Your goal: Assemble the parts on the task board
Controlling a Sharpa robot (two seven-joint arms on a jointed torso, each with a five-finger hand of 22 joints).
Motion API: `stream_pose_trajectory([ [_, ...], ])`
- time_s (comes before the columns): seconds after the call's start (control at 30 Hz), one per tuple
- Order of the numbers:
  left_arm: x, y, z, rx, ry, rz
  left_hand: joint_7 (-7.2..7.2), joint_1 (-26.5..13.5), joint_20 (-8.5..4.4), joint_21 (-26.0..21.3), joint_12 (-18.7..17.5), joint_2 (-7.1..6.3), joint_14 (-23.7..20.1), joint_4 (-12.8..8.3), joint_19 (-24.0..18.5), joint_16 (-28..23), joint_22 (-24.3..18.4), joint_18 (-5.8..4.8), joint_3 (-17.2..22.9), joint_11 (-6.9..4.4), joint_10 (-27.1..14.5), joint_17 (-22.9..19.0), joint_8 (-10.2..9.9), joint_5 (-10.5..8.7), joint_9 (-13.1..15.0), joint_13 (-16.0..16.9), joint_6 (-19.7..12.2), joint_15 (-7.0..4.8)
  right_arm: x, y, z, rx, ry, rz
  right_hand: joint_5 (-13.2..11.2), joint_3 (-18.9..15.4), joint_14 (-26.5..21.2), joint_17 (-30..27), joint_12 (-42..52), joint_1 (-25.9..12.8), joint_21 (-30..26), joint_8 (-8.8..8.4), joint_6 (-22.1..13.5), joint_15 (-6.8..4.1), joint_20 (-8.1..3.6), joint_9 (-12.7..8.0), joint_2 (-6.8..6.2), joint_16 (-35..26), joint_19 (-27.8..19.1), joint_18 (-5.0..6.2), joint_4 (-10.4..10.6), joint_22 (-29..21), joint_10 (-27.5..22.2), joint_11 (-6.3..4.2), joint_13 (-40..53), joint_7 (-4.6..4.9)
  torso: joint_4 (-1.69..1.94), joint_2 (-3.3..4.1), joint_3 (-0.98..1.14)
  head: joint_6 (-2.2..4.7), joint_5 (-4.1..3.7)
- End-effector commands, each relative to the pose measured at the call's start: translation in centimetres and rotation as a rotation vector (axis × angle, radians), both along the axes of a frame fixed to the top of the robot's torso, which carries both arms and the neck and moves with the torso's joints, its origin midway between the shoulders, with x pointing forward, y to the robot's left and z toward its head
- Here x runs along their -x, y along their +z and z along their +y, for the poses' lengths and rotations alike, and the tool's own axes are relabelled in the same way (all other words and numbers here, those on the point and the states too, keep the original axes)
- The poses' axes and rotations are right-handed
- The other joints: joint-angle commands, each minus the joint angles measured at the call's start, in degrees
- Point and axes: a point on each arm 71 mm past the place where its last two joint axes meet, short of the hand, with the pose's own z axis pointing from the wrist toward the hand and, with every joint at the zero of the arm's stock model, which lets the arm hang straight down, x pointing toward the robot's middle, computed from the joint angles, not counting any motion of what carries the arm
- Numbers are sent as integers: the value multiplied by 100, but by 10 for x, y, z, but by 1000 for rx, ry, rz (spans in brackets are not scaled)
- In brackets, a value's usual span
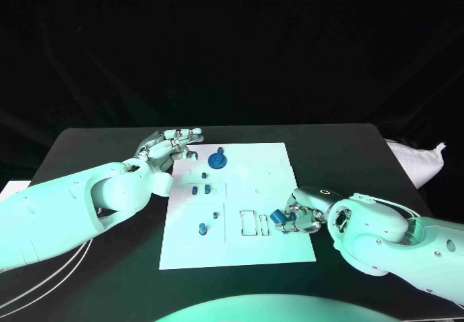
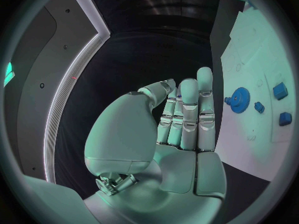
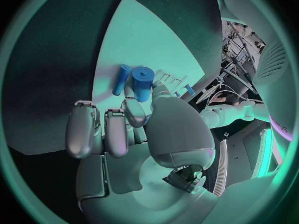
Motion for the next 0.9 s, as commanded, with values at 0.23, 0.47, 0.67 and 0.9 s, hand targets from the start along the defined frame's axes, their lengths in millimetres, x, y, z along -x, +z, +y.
stream_pose_trajectory([
  [0.23,1,1,-2,11,-20,-6,13,-19,21,-31,35,34,-44,7,-16,-23,-12,55,-46,13,-64,-15,24,18,-11,-11,-54,17,0,-13,4,45,13,9,121,-60,348,8,31,94,37,67,-22,-17,25,63,164,23,9,-112,-4,15,-1,-25,72,-21,-5,1,-7,-28,-14],
  [0.47,1,1,-2,11,-21,-6,13,-19,21,-31,35,34,-44,7,-16,-23,-12,55,-46,13,-64,-15,24,18,-11,-11,-54,17,3,-11,7,-20,-22,-12,417,-1,358,67,146,328,66,168,61,-42,8,173,430,60,23,-117,-28,63,69,-58,250,-60,-7,-6,-4,-26,8],
  [0.67,1,0,-1,11,-20,-6,12,-26,23,-35,41,43,-46,14,-17,-22,-15,55,-48,13,-70,-21,26,19,-11,-12,-57,18,5,0,8,-122,-78,-40,710,11,368,125,216,494,95,217,93,-68,-19,257,484,95,43,-125,-54,110,123,-88,359,-90,-14,-16,0,-13,12],
  [0.9,2,0,-2,13,-24,-5,12,-32,24,-37,44,48,-48,17,-18,-21,-17,55,-50,14,-76,-24,27,20,-12,-13,-60,19,7,15,14,-217,-114,-52,773,34,373,159,199,582,96,216,74,-75,-30,286,522,114,43,-124,-70,108,122,-93,367,-92,-5,-1,-7,41,20],
])
